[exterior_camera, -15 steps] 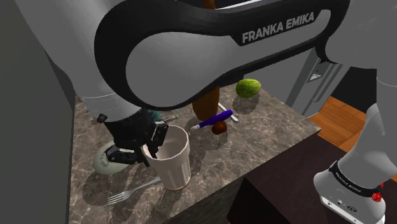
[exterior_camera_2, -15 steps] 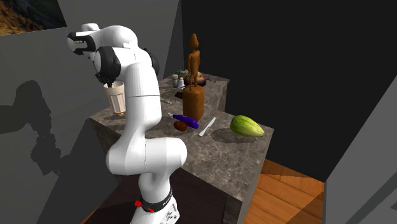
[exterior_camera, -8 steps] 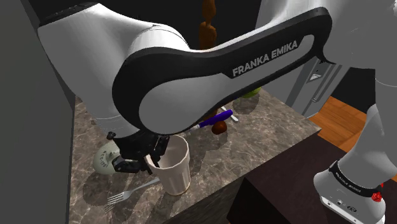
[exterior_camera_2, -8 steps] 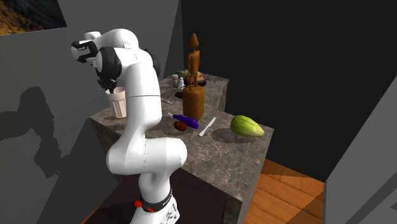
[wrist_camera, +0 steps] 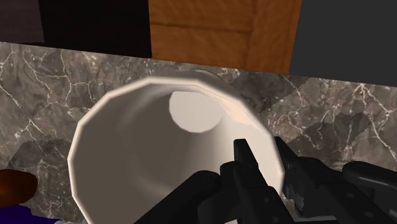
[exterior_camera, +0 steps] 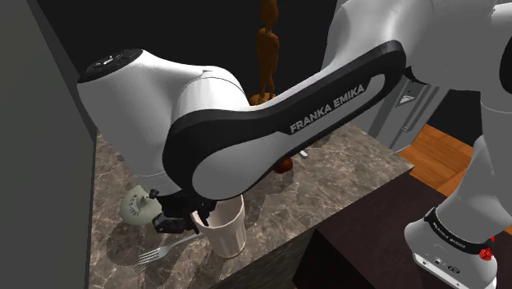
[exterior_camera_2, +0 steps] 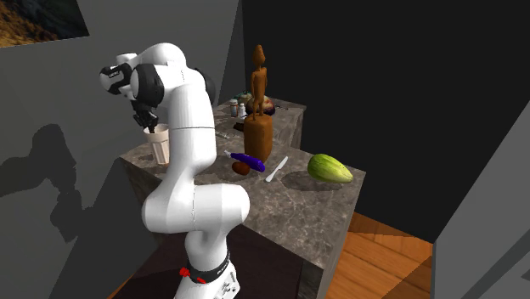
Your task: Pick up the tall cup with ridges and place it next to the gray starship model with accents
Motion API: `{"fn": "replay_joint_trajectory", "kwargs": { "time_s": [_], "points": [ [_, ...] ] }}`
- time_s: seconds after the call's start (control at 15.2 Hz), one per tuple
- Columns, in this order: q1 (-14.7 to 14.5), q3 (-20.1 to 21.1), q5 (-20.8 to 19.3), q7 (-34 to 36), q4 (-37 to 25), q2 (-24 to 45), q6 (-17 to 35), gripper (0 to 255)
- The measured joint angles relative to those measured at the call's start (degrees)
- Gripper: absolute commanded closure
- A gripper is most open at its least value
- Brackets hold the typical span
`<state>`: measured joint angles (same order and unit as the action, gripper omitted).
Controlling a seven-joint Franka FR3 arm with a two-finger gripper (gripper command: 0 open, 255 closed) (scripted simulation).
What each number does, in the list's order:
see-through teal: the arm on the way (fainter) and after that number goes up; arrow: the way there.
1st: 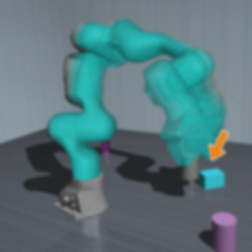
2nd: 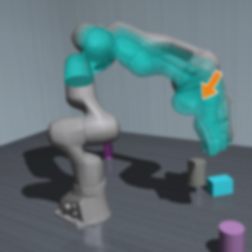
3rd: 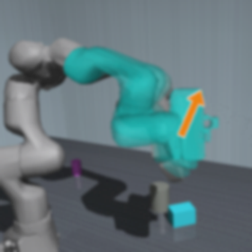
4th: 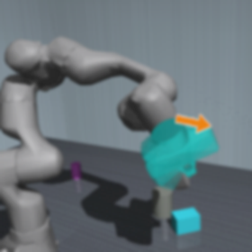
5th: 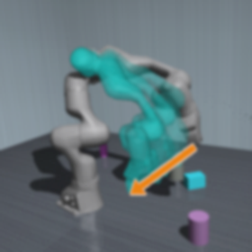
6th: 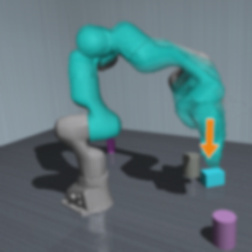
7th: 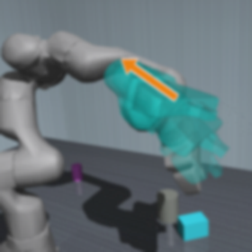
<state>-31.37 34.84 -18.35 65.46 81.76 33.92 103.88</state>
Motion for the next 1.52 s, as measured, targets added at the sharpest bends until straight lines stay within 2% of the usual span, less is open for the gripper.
{"fn": "replay_joint_trajectory", "kwargs": {
  "time_s": [0.79, 1.25, 1.32, 1.52],
  "points": [
    [-0.2, -1.3, -2.0, 1.3, 4.8, 3.2, 7.5, 255],
    [-0.2, -1.5, -2.2, 1.4, 5.0, 3.6, 8.1, 255],
    [-0.2, -1.5, -2.2, 1.4, 5.0, 3.6, 8.1, 0],
    [-0.3, -1.5, -2.2, 1.4, 5.0, 3.6, 8.1, 0]
  ]
}}
